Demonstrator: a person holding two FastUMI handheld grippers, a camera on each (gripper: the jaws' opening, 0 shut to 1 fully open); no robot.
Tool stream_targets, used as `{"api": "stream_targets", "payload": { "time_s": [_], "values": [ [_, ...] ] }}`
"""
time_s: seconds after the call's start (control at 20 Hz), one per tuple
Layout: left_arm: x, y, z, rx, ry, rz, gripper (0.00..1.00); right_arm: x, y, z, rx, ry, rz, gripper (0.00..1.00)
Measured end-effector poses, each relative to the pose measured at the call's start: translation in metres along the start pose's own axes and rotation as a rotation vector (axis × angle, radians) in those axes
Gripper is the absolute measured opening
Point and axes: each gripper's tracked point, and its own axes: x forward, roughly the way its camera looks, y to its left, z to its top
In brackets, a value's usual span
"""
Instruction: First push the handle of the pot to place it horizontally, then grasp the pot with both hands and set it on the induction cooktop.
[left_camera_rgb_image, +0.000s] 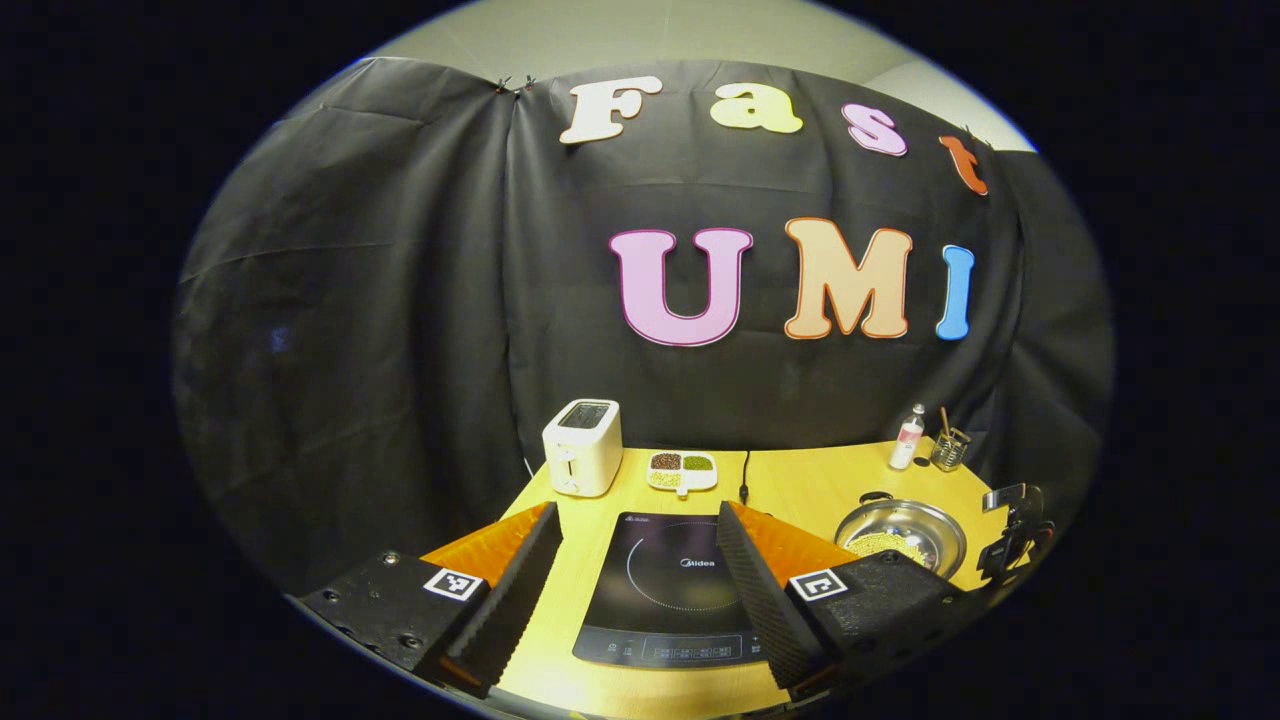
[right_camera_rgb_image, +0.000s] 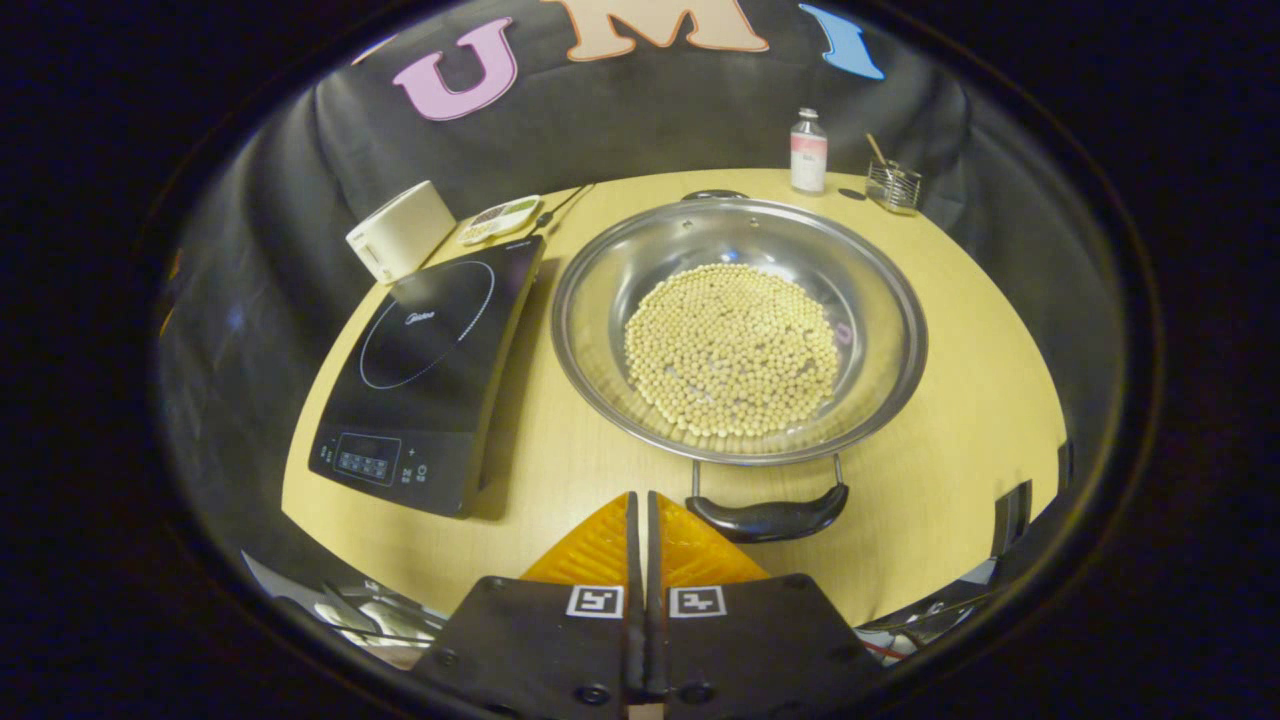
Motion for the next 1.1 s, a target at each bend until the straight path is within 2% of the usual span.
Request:
{"api": "stream_targets", "payload": {
  "time_s": [0.05, 0.15, 0.2, 0.4, 0.45, 0.5, 0.6, 0.7, 0.75, 0.8, 0.85, 1.0, 1.1],
  "values": [
    [0.002, -0.002, 0.000, -0.002, 0.002, -0.006, 0.95, 0.001, -0.002, -0.001, 0.005, 0.003, -0.005, 0.03],
    [0.004, -0.005, -0.002, -0.006, 0.008, -0.017, 0.96, 0.000, -0.005, 0.000, 0.023, 0.000, -0.009, 0.00],
    [0.004, -0.006, -0.003, -0.004, 0.010, -0.021, 0.96, 0.000, -0.008, 0.001, 0.025, 0.000, -0.015, 0.03],
    [0.004, -0.009, -0.001, 0.008, 0.008, -0.034, 0.92, 0.001, -0.028, 0.003, 0.018, -0.001, -0.064, 0.03],
    [0.004, -0.011, 0.001, 0.010, 0.006, -0.037, 0.95, 0.000, -0.036, 0.004, 0.015, -0.002, -0.079, 0.03],
    [0.004, -0.013, 0.001, 0.012, 0.005, -0.041, 0.92, -0.002, -0.046, 0.006, 0.013, -0.002, -0.096, 0.03],
    [0.005, -0.020, 0.002, 0.014, 0.004, -0.053, 0.95, -0.004, -0.063, 0.008, 0.015, 0.000, -0.121, 0.03],
    [0.006, -0.029, 0.003, 0.016, 0.006, -0.064, 0.95, -0.008, -0.080, 0.011, 0.020, 0.001, -0.138, 0.03],
    [0.006, -0.034, 0.006, 0.017, 0.004, -0.069, 0.92, -0.009, -0.088, 0.012, 0.022, 0.000, -0.145, 0.03],
    [0.007, -0.039, 0.007, 0.018, 0.000, -0.072, 0.96, -0.011, -0.098, 0.014, 0.023, -0.001, -0.152, 0.03],
    [0.008, -0.045, 0.009, 0.019, -0.001, -0.073, 0.92, -0.012, -0.106, 0.014, 0.025, 0.001, -0.158, 0.03],
    [0.009, -0.063, 0.015, 0.009, -0.007, -0.065, 0.96, -0.013, -0.130, 0.022, 0.034, 0.000, -0.159, 0.03],
    [0.010, -0.075, 0.018, -0.001, -0.012, -0.053, 0.93, -0.011, -0.146, 0.029, 0.033, 0.003, -0.156, 0.03]
  ]
}}
